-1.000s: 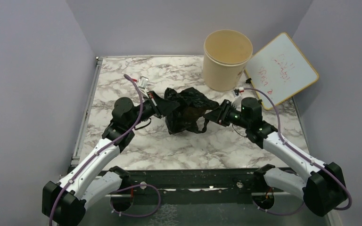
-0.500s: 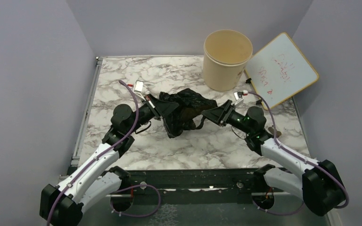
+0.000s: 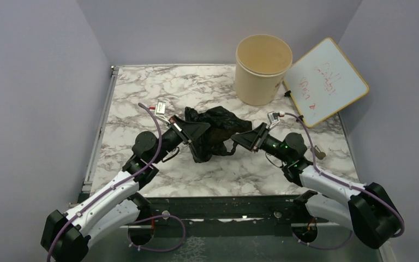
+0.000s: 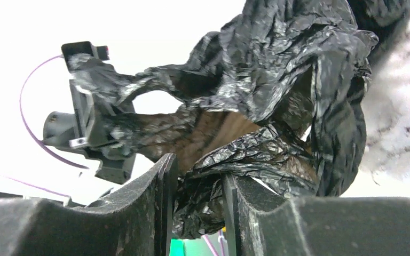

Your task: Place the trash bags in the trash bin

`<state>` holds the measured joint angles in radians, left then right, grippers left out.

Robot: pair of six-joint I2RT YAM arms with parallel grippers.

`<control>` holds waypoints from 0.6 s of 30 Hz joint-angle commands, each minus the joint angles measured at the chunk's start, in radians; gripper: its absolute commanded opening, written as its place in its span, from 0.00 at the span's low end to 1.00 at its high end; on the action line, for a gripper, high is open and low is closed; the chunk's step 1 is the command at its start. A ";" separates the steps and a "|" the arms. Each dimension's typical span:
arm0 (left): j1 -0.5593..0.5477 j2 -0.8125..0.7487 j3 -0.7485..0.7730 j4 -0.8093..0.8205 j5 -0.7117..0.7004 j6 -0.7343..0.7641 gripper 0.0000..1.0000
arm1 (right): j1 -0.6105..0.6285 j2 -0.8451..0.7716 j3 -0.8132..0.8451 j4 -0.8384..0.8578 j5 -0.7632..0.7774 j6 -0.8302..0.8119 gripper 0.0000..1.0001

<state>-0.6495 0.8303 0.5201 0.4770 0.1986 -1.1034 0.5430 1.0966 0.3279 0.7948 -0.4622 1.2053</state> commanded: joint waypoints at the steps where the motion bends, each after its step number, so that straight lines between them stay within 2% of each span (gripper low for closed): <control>1: -0.005 -0.058 -0.031 0.048 -0.108 -0.010 0.00 | 0.002 -0.079 -0.042 0.118 0.096 0.044 0.39; 4: -0.005 -0.082 -0.027 0.048 -0.142 0.008 0.00 | 0.002 -0.064 -0.046 0.183 0.039 0.066 0.46; 6: -0.005 -0.084 -0.021 0.048 -0.154 0.009 0.00 | 0.008 -0.029 -0.050 0.168 0.017 0.070 0.49; 9: -0.004 -0.075 -0.019 0.049 -0.156 -0.004 0.00 | 0.066 0.028 -0.110 0.222 0.076 0.071 0.51; 12: -0.005 -0.083 -0.027 0.049 -0.154 -0.011 0.00 | 0.132 0.061 -0.132 0.342 0.133 0.060 0.52; 18: -0.005 -0.107 -0.051 0.049 -0.150 -0.022 0.00 | 0.133 0.072 -0.056 0.296 0.184 0.041 0.51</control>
<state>-0.6510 0.7486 0.4900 0.4965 0.0685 -1.1107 0.6735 1.1652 0.2150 1.0130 -0.3607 1.2564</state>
